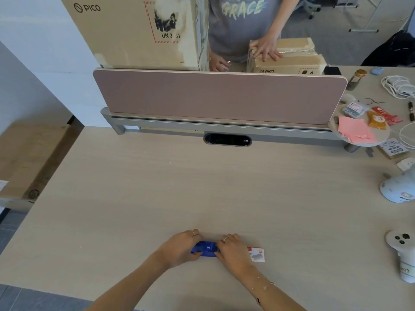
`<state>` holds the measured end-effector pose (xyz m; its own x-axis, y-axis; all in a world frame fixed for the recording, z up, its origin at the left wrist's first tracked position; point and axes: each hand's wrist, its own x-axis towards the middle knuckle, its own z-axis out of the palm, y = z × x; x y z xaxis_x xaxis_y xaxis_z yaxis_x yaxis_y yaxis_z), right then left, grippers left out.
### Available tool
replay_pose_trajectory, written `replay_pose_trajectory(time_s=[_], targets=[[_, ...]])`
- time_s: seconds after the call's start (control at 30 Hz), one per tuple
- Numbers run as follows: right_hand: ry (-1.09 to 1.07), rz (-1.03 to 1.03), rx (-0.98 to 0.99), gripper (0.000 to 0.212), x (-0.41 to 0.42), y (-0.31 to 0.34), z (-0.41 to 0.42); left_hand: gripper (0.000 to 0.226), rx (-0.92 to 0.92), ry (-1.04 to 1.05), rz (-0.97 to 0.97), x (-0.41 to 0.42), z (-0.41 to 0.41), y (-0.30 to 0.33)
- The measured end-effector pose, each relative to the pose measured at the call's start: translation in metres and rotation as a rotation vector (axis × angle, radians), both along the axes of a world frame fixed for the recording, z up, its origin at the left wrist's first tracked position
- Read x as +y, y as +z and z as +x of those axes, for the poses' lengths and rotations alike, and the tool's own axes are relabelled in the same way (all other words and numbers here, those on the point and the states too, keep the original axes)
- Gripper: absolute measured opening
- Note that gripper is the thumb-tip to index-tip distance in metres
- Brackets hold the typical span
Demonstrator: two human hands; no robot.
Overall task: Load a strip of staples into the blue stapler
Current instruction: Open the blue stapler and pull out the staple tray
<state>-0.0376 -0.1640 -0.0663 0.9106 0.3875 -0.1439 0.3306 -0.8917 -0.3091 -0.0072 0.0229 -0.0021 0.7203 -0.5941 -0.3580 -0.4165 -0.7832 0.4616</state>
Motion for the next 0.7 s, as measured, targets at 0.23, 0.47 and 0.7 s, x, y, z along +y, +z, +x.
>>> replay_pose_trajectory(time_s=[0.23,0.47,0.7], targets=[[0.036,-0.015,-0.020,0.030,0.000,0.001,0.001,0.025,0.031,0.028,-0.045,0.017,0.000,0.006],[0.030,-0.032,-0.014,0.030,0.002,0.003,0.001,0.026,0.034,0.006,-0.013,0.028,0.005,0.014],[0.054,-0.046,-0.007,0.031,0.005,0.005,0.003,0.023,0.005,0.024,0.019,0.052,0.008,0.020]])
